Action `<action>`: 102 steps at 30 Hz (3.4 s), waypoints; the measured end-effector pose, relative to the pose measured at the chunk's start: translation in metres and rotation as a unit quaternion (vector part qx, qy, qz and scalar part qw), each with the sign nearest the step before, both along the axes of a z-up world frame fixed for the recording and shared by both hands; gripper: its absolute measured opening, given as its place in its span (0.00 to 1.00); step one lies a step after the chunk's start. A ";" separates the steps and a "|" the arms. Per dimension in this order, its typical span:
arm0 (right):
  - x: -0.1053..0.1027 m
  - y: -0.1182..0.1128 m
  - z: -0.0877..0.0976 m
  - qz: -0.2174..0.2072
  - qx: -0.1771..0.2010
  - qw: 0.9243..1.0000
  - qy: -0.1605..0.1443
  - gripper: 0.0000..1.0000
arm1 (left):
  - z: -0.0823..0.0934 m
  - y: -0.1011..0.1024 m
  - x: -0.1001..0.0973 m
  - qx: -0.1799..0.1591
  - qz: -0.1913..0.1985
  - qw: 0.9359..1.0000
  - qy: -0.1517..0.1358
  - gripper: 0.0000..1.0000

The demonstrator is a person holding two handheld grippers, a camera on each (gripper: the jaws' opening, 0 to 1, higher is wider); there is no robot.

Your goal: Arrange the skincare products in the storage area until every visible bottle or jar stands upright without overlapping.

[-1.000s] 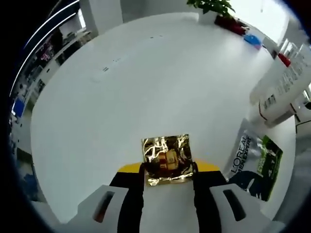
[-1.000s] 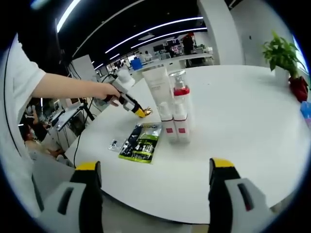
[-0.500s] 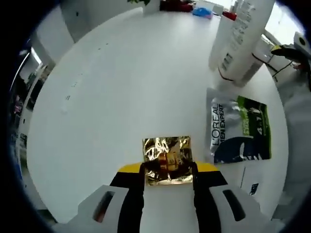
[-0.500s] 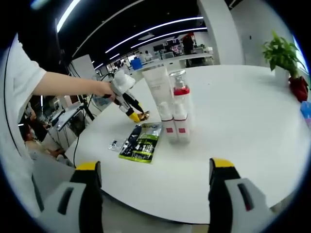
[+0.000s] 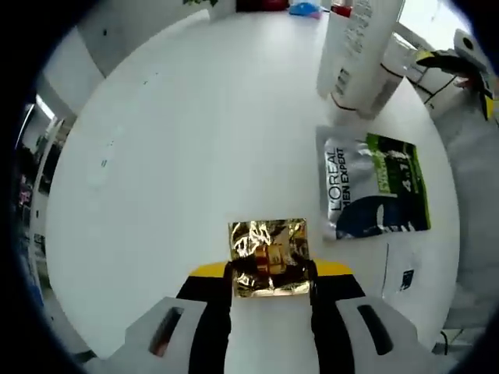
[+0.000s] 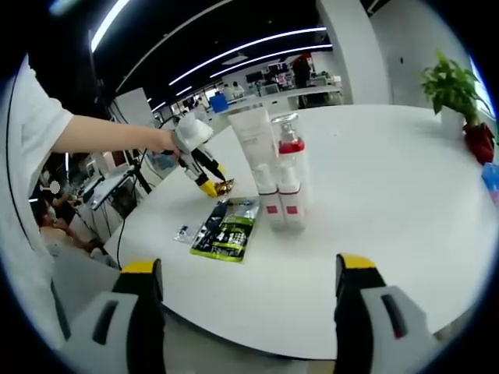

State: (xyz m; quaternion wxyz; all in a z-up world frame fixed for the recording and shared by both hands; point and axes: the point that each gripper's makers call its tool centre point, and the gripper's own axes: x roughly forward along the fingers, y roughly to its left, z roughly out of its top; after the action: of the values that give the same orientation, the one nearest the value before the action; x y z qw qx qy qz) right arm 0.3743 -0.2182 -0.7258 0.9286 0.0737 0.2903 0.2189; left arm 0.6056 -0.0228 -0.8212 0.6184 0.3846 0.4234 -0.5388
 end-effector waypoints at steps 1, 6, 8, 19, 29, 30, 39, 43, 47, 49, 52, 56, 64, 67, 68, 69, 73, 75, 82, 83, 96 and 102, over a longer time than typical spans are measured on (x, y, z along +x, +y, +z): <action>0.000 0.000 0.000 0.001 0.000 1.000 0.000 0.92 | 0.001 0.001 -0.001 0.001 -0.002 1.000 0.000 0.36; 0.000 0.001 0.001 0.002 -0.001 1.000 -0.002 0.92 | 0.005 0.006 -0.009 0.009 -0.018 1.000 0.001 0.36; 0.000 0.001 0.001 0.002 -0.001 1.000 -0.003 0.92 | 0.007 0.008 -0.013 0.012 -0.023 1.000 0.002 0.36; 0.000 0.001 0.002 0.004 -0.004 1.000 -0.009 0.92 | 0.008 0.016 -0.036 0.023 -0.038 0.999 0.012 0.36; 0.000 0.002 0.004 0.006 -0.005 1.000 -0.014 0.92 | 0.004 0.019 -0.062 0.028 -0.052 0.998 0.022 0.36; 0.000 0.002 0.004 0.006 -0.006 1.000 -0.014 0.92 | 0.004 0.019 -0.064 0.029 -0.053 0.998 0.023 0.36; 0.000 0.002 0.004 0.007 -0.007 1.000 -0.015 0.92 | 0.000 0.017 -0.075 0.028 -0.058 0.997 0.029 0.37; 0.000 0.001 0.004 0.006 -0.007 1.000 -0.015 0.92 | -0.003 0.017 -0.077 0.029 -0.057 0.997 0.032 0.37; 0.001 0.001 0.004 0.006 -0.007 1.000 -0.015 0.92 | -0.005 0.018 -0.077 0.033 -0.057 0.997 0.032 0.37; 0.001 0.001 0.004 0.006 -0.008 1.000 -0.014 0.92 | -0.006 0.018 -0.074 0.035 -0.054 0.998 0.025 0.37; 0.001 0.001 0.004 0.006 -0.007 1.000 -0.014 0.92 | -0.006 0.018 -0.074 0.031 -0.050 0.998 0.029 0.37; 0.000 0.001 0.003 0.007 -0.008 1.000 -0.014 0.92 | -0.006 0.018 -0.074 0.030 -0.053 0.998 0.026 0.37; 0.000 0.001 0.004 0.006 -0.008 1.000 -0.015 0.92 | -0.006 0.018 -0.075 0.033 -0.054 0.998 0.024 0.37; 0.000 0.001 0.004 0.006 -0.008 1.000 -0.016 0.92 | -0.006 0.018 -0.075 0.035 -0.054 0.998 0.023 0.38; 0.000 0.001 0.004 0.006 -0.008 1.000 -0.016 0.92 | -0.005 0.018 -0.074 0.034 -0.054 0.998 0.023 0.38; 0.000 0.001 0.004 0.006 -0.008 1.000 -0.016 0.92 | -0.005 0.018 -0.074 0.033 -0.052 0.998 0.023 0.38; 0.001 0.001 0.005 0.006 -0.008 1.000 -0.018 0.92 | -0.001 0.017 -0.072 0.029 -0.048 0.998 0.020 0.38; 0.001 0.002 0.005 0.007 -0.009 1.000 -0.018 0.92 | 0.001 0.017 -0.071 0.025 -0.043 0.999 0.019 0.38; 0.000 0.002 0.006 0.010 -0.012 1.000 -0.022 0.92 | 0.013 0.014 -0.072 0.003 -0.017 1.000 0.010 0.44; 0.000 0.003 0.006 0.011 -0.013 1.000 -0.023 0.92 | 0.015 0.014 -0.072 -0.001 -0.013 1.000 0.009 0.45; 0.000 0.004 0.010 0.017 -0.018 0.999 -0.036 0.92 | 0.049 0.011 -0.087 -0.105 0.118 0.987 -0.008 0.58; -0.002 0.009 0.010 0.032 -0.021 0.999 -0.037 0.93 | 0.060 0.021 -0.106 -0.135 0.162 0.977 -0.022 0.63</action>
State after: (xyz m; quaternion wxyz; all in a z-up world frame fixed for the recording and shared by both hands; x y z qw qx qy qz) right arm 0.3723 -0.2088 -0.7161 0.9326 0.0363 0.2626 0.2451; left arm 0.4998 -0.0020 -0.7612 0.7526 0.2358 0.3900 -0.4752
